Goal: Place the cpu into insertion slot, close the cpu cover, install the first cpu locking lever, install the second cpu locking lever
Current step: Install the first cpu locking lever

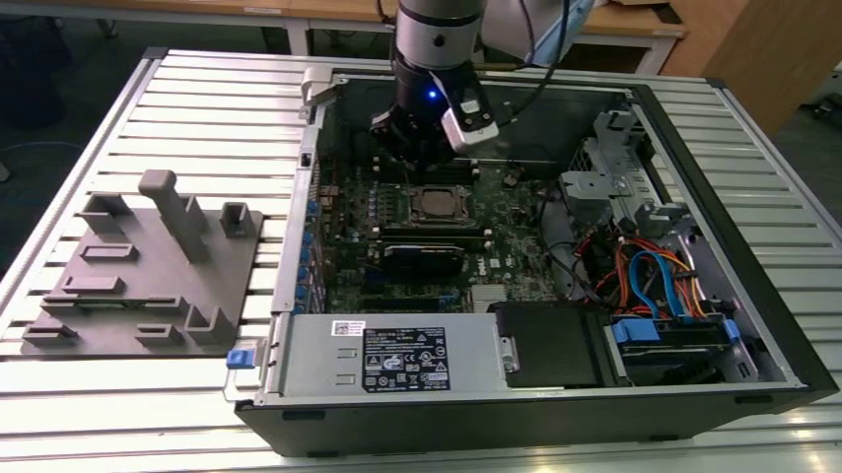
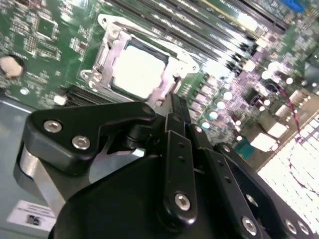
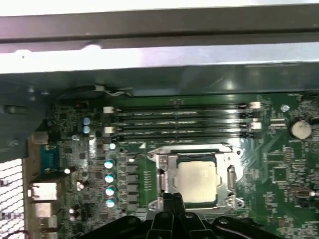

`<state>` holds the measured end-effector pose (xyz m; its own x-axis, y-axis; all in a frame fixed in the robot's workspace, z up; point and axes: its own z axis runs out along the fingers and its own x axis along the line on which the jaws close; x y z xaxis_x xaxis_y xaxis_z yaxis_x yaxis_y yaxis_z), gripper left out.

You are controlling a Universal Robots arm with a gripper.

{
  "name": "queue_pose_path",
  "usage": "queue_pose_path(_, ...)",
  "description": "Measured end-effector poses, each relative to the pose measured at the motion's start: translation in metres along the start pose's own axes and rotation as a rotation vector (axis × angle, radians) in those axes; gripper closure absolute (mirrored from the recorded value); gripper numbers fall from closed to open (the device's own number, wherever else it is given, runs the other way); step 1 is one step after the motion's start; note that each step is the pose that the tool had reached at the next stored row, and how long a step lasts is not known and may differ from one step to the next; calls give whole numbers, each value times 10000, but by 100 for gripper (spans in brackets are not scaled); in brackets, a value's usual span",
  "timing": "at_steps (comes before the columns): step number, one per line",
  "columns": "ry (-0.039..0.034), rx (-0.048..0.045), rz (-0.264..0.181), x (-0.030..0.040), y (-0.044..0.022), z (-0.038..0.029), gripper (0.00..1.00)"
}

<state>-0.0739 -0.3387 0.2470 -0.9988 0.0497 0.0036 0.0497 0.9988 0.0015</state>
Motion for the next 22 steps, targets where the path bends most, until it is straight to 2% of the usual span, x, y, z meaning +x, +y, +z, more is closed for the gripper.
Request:
queue_pose_path(2, -34, -1, 3, 63, -3, 0, 90)
queue_pose_path(4, -65, -3, 1, 93, -4, -7, 90)
queue_pose_path(9, -70, -5, -106, 109, -5, -23, 90)
queue_pose_path(13, -68, -17, -531, 115, -6, -20, 90)
queue_pose_path(22, -86, -21, -572, 261, -4, -16, 90)
